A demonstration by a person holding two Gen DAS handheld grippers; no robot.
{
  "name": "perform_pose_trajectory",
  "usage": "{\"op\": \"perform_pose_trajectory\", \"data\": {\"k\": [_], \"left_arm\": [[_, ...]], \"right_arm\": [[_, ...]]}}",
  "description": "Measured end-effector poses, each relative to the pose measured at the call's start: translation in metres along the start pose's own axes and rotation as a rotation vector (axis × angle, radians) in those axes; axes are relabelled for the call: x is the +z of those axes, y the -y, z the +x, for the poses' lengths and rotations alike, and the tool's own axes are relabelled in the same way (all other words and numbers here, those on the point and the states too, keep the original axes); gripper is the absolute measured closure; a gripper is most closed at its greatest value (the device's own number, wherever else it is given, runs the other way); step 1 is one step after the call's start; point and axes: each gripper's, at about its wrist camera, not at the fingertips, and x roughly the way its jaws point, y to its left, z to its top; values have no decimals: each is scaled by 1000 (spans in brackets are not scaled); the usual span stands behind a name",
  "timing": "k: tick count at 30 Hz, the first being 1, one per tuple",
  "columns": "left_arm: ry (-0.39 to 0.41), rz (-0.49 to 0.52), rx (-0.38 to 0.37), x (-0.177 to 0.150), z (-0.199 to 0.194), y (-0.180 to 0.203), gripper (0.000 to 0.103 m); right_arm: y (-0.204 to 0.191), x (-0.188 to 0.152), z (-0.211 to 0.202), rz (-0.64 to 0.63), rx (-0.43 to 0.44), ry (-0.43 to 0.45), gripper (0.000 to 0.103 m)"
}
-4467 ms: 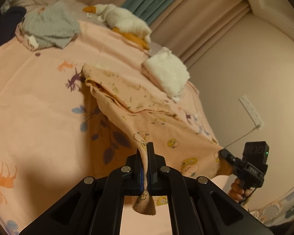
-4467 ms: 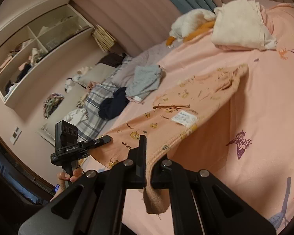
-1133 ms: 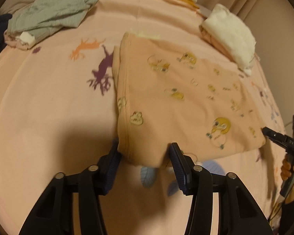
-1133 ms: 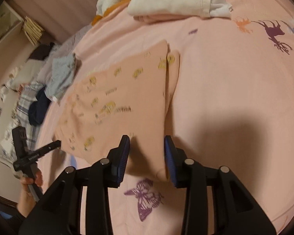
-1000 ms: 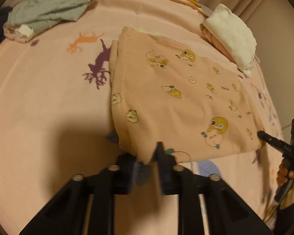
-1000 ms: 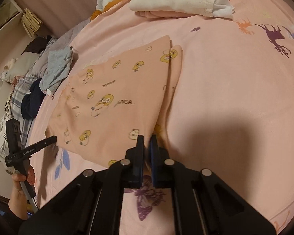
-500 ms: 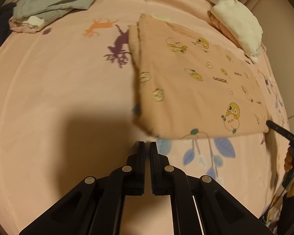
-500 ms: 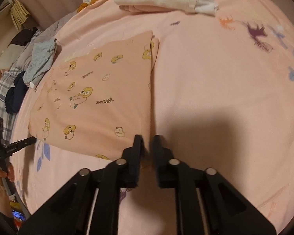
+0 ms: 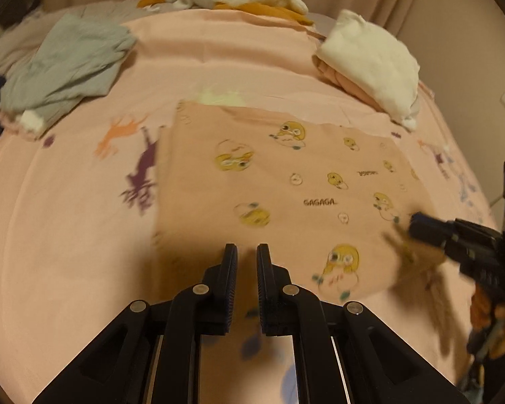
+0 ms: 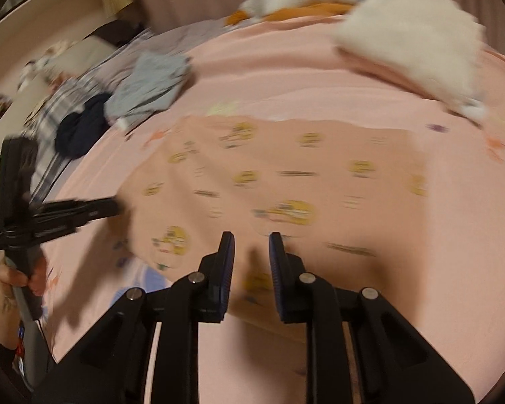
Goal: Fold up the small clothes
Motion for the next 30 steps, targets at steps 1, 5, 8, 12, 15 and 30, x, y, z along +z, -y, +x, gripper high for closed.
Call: {"op": "perform_pose_trajectory", "data": {"k": [1, 5, 8, 12, 15, 30], "left_arm": [[-5, 5, -6, 2, 7, 4, 97], [-17, 25, 37, 7, 27, 10, 97], [-18, 38, 55, 8, 33, 11, 97], [-19, 41, 46, 9, 35, 8, 97], [-16, 39, 40, 8, 34, 7, 97], [-21, 68, 50, -5, 29, 12, 96]], "right_arm": [[-6, 0, 7, -10, 13, -6, 83], [-20, -6, 33, -39, 54, -32, 83], [-25, -12, 51, -61, 57, -95, 83], [-38, -29, 53, -147, 37, -122, 82], [-34, -30, 45, -113, 97, -163, 82], [37, 27, 34, 93, -86, -59, 77]]}}
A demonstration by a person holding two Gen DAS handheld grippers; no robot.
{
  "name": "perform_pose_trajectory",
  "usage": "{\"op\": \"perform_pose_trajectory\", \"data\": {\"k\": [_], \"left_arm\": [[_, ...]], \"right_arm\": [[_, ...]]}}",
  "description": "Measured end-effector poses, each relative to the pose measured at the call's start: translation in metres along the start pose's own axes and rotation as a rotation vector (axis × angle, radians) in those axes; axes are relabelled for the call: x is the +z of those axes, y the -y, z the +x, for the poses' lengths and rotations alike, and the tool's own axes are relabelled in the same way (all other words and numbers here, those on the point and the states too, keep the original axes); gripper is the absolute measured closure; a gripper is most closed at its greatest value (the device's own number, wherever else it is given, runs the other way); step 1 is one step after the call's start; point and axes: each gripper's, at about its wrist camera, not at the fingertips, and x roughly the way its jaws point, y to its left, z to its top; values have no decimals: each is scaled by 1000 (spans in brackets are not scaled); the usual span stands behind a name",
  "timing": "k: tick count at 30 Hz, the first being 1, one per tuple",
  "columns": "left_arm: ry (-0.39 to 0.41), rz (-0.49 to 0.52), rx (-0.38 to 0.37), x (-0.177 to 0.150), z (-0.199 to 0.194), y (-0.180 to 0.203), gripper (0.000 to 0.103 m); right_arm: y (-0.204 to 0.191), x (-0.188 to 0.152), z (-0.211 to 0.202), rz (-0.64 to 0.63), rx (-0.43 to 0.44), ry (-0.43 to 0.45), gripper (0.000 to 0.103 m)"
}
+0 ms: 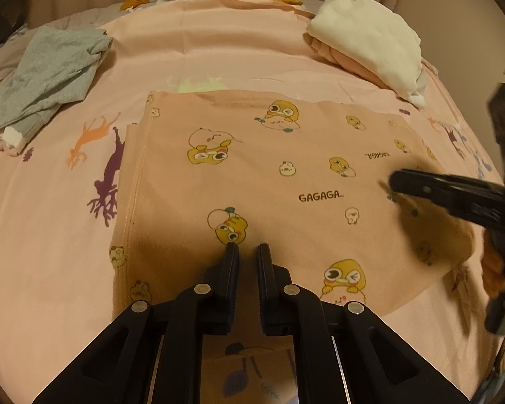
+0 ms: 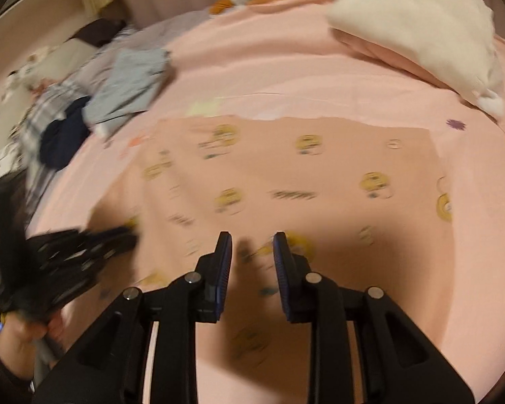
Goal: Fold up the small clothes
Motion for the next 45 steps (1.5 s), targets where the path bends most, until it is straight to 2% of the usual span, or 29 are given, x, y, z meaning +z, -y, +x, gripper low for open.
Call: {"op": "perform_pose_trajectory", "data": {"k": [2, 11, 16, 19, 25, 27, 29, 34, 38, 45], "left_arm": [[-2, -2, 0, -2, 0, 1, 96], [-16, 10, 5, -15, -1, 3, 96], [-24, 14, 16, -18, -6, 6, 96], [-26, 22, 26, -20, -7, 8, 95], [-23, 4, 29, -23, -11, 10, 78], [-17, -1, 30, -24, -14, 11, 58], [1, -3, 39, -24, -20, 11, 48], [25, 9, 51, -19, -28, 13, 48], [24, -19, 59, -12, -23, 9, 32], [30, -26, 71, 2, -12, 8, 32]], "right_arm": [[7, 4, 10, 3, -56, -21, 79], [32, 35, 24, 77, -119, 3, 80], [50, 40, 12, 168, -145, 38, 79], [45, 34, -8, 139, -136, 81, 73], [30, 8, -48, 45, -85, 106, 63], [28, -2, -51, 28, -73, 97, 58], [27, -15, -51, 12, -63, 66, 54], [29, -50, -52, -7, -97, 27, 53], [33, -76, -52, -10, -111, -6, 45], [31, -92, -67, -44, -105, -33, 43]]}}
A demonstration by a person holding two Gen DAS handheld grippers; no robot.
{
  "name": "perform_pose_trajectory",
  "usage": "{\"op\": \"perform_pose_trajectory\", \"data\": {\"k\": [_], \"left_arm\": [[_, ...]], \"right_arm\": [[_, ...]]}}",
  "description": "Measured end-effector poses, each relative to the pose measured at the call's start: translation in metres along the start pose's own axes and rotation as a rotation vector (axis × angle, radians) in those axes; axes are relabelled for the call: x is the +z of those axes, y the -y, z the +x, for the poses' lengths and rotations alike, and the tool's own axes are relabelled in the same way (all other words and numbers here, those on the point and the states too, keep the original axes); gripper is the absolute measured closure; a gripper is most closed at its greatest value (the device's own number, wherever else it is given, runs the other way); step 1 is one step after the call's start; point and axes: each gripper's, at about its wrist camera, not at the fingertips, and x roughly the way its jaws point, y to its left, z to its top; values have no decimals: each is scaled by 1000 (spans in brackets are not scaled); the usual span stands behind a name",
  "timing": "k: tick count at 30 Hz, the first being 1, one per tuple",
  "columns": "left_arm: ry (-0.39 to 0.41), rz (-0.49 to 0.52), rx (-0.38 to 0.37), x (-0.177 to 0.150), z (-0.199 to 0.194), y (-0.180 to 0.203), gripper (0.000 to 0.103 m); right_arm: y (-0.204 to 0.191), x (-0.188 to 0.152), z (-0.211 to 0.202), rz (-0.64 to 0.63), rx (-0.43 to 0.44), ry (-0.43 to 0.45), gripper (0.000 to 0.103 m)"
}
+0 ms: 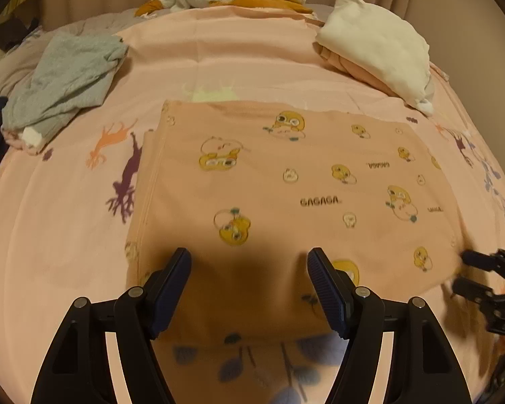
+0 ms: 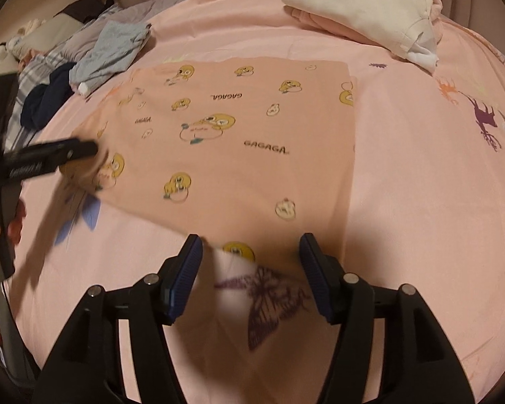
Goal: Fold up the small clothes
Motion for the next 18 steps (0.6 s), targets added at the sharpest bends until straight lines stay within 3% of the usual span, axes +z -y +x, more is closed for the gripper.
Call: {"op": "perform_pose_trajectory", "data": {"k": [7, 18], "left_arm": [[25, -4, 19, 18, 12, 1, 32], [21, 43, 63, 4, 24, 0, 32]], "right_arm": [[-6, 21, -16, 4, 43, 112, 45], [-9, 31, 27, -2, -24, 79, 50]]}}
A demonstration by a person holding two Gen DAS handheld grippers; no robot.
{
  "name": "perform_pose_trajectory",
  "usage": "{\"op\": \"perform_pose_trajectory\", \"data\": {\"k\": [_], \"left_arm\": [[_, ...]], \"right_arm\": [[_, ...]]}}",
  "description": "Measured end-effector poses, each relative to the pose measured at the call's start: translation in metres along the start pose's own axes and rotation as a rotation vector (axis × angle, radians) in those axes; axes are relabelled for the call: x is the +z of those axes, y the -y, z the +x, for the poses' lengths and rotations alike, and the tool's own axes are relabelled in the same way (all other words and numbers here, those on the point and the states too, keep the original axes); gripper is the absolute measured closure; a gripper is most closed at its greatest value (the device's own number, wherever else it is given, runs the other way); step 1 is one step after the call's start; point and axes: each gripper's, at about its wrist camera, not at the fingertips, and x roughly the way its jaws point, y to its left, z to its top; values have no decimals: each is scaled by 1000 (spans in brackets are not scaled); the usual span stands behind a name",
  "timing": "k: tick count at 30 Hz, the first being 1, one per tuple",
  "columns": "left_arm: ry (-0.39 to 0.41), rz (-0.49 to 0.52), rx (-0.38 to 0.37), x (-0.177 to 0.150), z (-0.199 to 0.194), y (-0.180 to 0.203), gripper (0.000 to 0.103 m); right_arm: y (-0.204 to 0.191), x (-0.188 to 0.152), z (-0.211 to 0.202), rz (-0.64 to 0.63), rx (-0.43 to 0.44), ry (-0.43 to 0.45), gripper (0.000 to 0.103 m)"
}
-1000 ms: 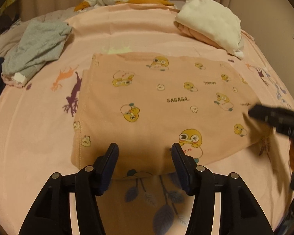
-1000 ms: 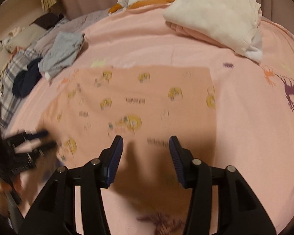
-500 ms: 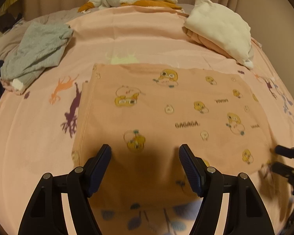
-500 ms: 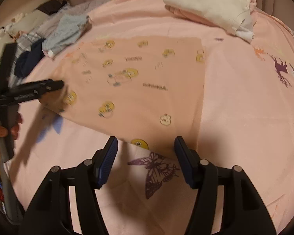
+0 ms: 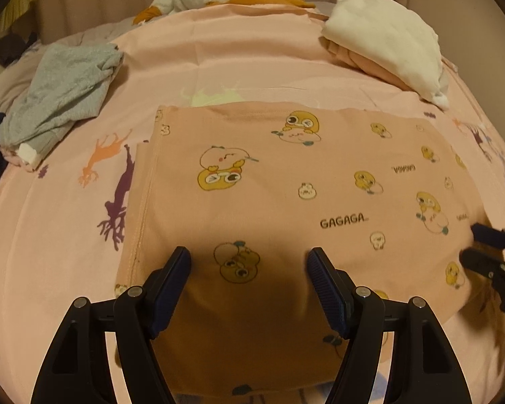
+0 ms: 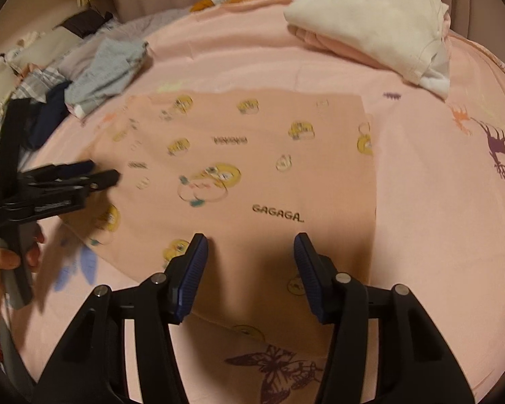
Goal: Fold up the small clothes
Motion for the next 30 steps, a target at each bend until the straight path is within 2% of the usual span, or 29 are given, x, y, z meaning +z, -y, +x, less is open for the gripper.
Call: {"op": "perform_pose_trajectory", "data": {"k": [7, 11, 22, 27, 30], "left_arm": [[0, -7, -6, -10, -8, 0, 31], [-25, 16, 2, -22, -12, 4, 31], [-56, -1, -20, -41, -24, 3, 31], [-61, -8, -24, -43, -24, 2, 31], [-64, -12, -25, -44, -23, 3, 30]], "right_arm": [[5, -7, -6, 7, -11, -6, 51], [12, -15, -10, 51, 11, -15, 51], [17, -28, -27, 121, 39, -12, 51], [21, -16, -38, 128, 60, 36, 50], [23, 6, -36, 139, 79, 60, 48]]}}
